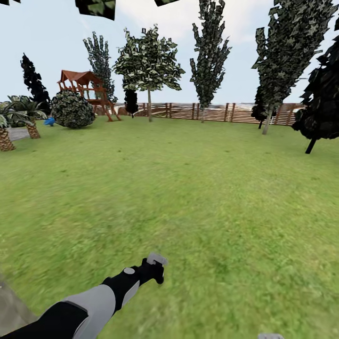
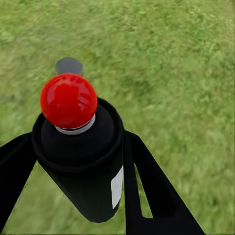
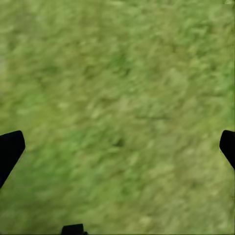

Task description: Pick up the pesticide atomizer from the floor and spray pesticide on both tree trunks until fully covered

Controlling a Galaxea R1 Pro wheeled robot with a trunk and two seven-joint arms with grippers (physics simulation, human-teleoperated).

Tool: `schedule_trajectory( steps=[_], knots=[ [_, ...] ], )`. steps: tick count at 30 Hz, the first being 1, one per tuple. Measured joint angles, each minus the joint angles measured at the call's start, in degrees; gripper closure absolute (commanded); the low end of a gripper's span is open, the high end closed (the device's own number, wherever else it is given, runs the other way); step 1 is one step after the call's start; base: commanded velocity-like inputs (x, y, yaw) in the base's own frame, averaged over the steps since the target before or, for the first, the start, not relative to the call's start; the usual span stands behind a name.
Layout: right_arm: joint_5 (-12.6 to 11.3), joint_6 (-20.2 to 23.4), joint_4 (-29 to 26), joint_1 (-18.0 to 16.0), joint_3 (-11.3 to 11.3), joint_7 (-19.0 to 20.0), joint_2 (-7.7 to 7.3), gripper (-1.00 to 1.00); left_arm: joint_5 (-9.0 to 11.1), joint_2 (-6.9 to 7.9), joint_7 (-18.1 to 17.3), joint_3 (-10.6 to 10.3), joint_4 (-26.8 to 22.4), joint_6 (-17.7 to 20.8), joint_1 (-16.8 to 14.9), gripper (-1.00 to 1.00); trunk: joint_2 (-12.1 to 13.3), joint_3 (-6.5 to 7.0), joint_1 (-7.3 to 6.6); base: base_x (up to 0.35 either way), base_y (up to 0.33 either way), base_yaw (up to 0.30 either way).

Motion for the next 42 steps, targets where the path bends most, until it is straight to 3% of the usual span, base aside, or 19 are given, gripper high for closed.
schedule_trajectory(
  steps=[21, 29, 42],
  knots=[
    [0.06, -0.04, -0.08, 0.00, 0.07, 0.05, 0.44, -1.00, 0.05, 0.00, 0.00, 0.18, -0.15, 0.00, 0.00, 1.00, 0.00, 0.00, 0.00, 0.700, 0.000, 0.066],
    [0.34, -0.09, -0.32, 0.02, 0.10, 0.02, 0.64, -1.00, 0.05, 0.00, 0.04, 2.19, -0.09, 0.02, 0.00, 1.00, 0.00, 0.00, 0.00, 0.700, 0.000, 0.002],
    [0.47, -0.09, -0.09, 0.94, 0.19, -0.01, 0.88, -1.00, 0.05, 0.00, 0.02, 2.44, -0.08, 0.02, 0.00, 1.00, 0.00, 0.00, 0.00, 0.700, 0.000, 0.000]
  ],
)
